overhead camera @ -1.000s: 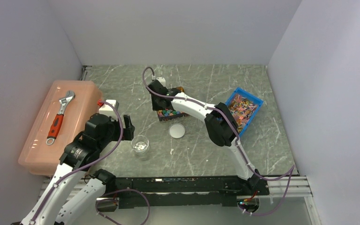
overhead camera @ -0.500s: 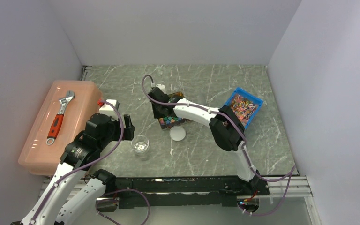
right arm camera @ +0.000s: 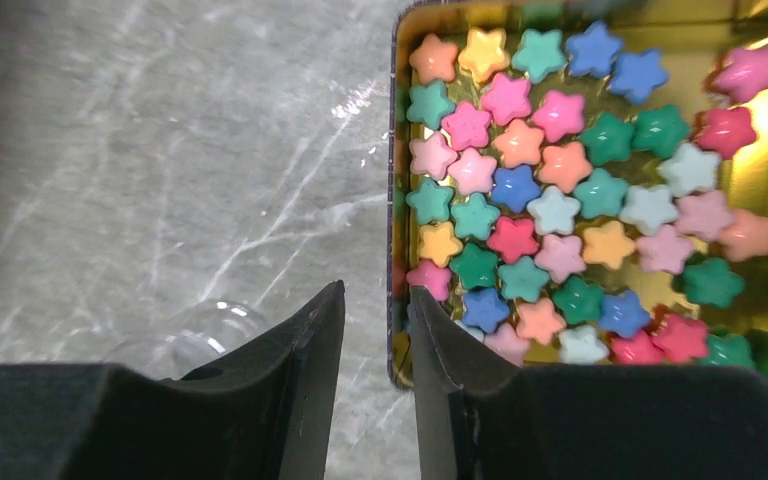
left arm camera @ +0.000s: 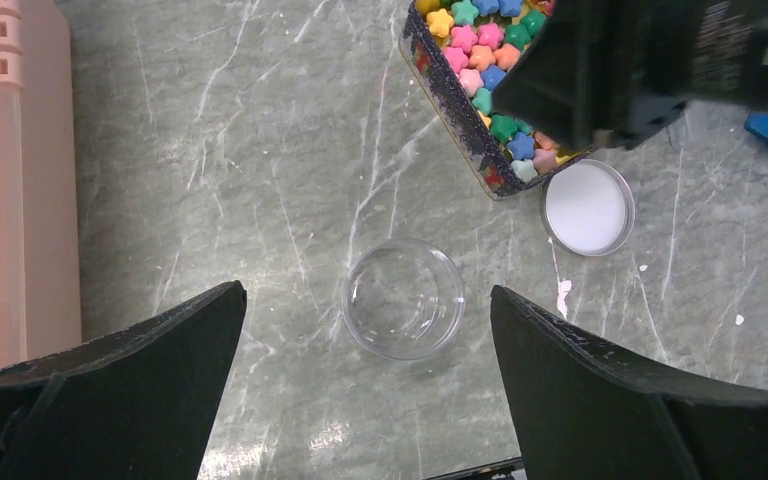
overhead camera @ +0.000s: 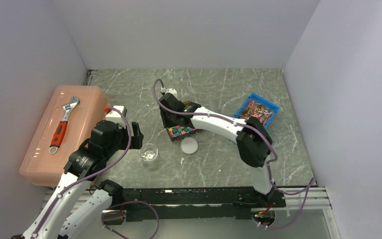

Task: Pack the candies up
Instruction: Move the storage box to the center of the board, then pick up the spatula from the center of the board.

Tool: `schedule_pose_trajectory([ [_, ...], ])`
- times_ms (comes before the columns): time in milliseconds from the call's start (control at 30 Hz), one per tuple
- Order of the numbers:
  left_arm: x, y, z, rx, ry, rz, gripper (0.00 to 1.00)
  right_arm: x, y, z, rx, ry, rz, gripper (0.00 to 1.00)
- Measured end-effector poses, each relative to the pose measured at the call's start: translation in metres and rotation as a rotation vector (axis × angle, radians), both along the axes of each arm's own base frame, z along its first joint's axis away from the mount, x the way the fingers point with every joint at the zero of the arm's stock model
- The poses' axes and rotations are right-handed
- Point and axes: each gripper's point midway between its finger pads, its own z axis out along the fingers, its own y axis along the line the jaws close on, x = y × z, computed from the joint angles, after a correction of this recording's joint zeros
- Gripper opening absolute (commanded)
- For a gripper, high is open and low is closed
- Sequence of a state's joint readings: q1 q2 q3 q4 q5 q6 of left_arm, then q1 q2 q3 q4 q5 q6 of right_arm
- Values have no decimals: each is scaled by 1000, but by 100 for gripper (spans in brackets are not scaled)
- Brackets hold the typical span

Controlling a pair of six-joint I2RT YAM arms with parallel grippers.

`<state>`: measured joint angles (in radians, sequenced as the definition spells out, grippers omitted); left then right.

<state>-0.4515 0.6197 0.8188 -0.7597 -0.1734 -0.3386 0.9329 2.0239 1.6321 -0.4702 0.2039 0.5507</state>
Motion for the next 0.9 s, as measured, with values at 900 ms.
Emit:
schedule_pose_trajectory([
  [900,14,-22,14,-57,-25,-71,99,24,-176,42,-135,-52,-287,50],
])
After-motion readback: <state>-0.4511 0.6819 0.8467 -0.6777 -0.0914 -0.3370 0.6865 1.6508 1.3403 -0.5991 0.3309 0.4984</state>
